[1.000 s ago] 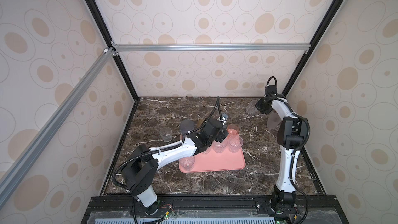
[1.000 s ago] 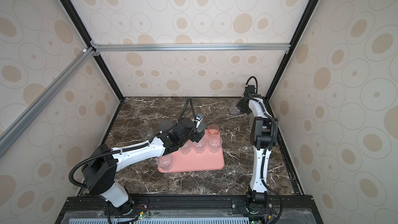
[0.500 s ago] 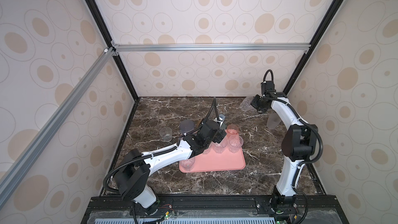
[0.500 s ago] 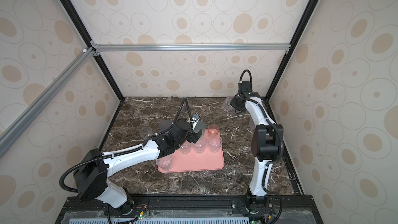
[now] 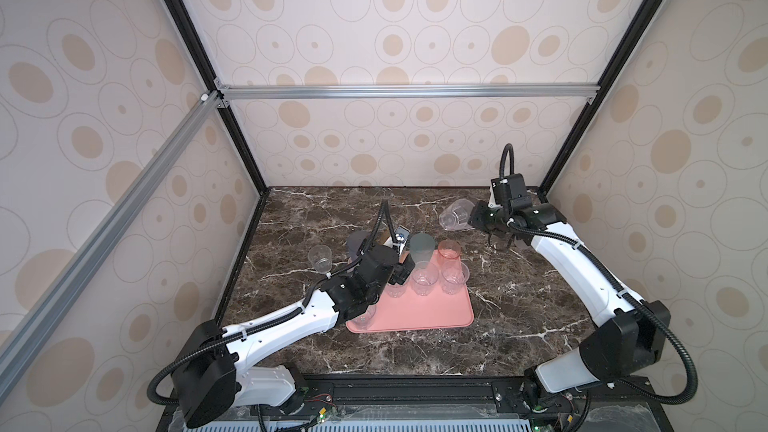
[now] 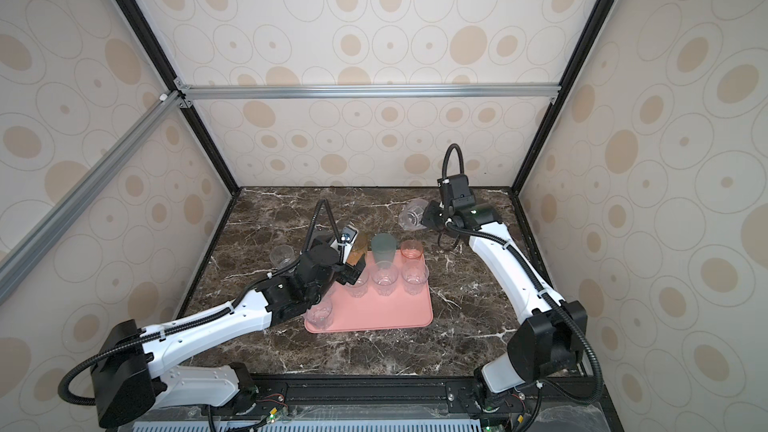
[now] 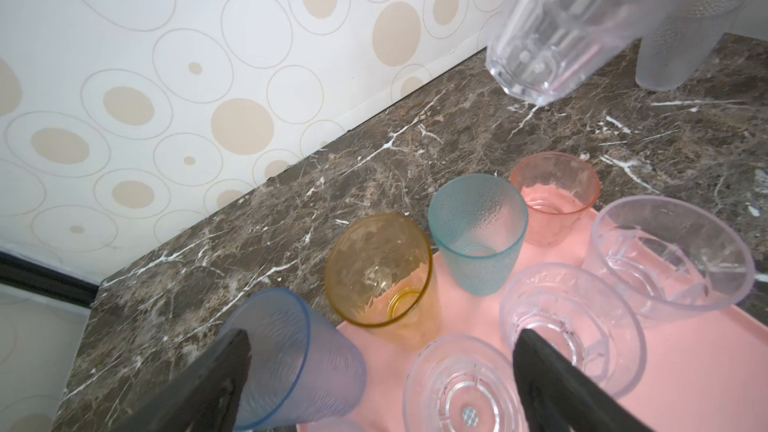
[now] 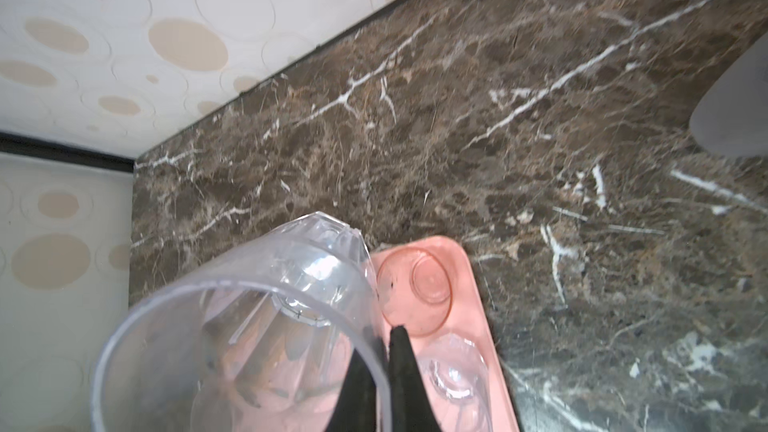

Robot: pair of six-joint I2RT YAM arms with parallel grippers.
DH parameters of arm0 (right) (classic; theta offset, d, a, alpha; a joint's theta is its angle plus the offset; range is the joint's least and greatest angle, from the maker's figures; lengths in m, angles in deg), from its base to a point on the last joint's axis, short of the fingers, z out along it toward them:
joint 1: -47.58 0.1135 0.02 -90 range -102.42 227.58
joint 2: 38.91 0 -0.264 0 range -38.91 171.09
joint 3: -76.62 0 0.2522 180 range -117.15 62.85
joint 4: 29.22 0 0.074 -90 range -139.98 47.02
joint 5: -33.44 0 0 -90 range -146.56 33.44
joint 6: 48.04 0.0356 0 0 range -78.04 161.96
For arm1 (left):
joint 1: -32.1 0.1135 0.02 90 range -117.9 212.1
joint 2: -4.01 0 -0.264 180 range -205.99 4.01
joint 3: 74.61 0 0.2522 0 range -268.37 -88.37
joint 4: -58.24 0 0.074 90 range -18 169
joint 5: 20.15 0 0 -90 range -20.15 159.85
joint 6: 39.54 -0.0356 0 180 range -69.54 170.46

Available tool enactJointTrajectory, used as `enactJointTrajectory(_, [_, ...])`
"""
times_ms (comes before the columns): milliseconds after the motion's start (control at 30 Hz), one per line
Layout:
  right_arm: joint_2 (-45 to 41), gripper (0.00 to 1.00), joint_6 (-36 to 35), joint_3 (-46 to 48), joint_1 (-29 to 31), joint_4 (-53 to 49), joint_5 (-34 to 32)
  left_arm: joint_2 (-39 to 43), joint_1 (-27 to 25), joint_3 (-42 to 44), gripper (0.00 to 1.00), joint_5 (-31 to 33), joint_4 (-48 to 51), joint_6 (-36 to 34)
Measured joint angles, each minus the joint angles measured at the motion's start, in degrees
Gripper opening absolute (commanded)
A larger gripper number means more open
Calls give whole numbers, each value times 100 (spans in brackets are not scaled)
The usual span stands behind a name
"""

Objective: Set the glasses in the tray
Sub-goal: 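Close the right gripper on the clear glass and lift it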

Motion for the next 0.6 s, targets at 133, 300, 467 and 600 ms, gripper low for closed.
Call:
enactJointTrajectory(133, [-483, 0, 26, 341, 479, -223, -66, 636, 2, 334, 99, 192, 278, 116])
enactJointTrajectory(300, [-920, 0, 50, 400, 1121, -566, -186, 1237, 22, 678, 99, 387, 658, 267])
enactJointTrajectory(467, [-1102, 0, 166, 533, 1810, -793, -387, 1576, 33, 901, 99, 525, 1099, 468])
enactJointTrajectory(600, [-1078, 0, 310, 785, 2315, -927, -527, 1794, 33, 997, 99, 551, 1329, 634])
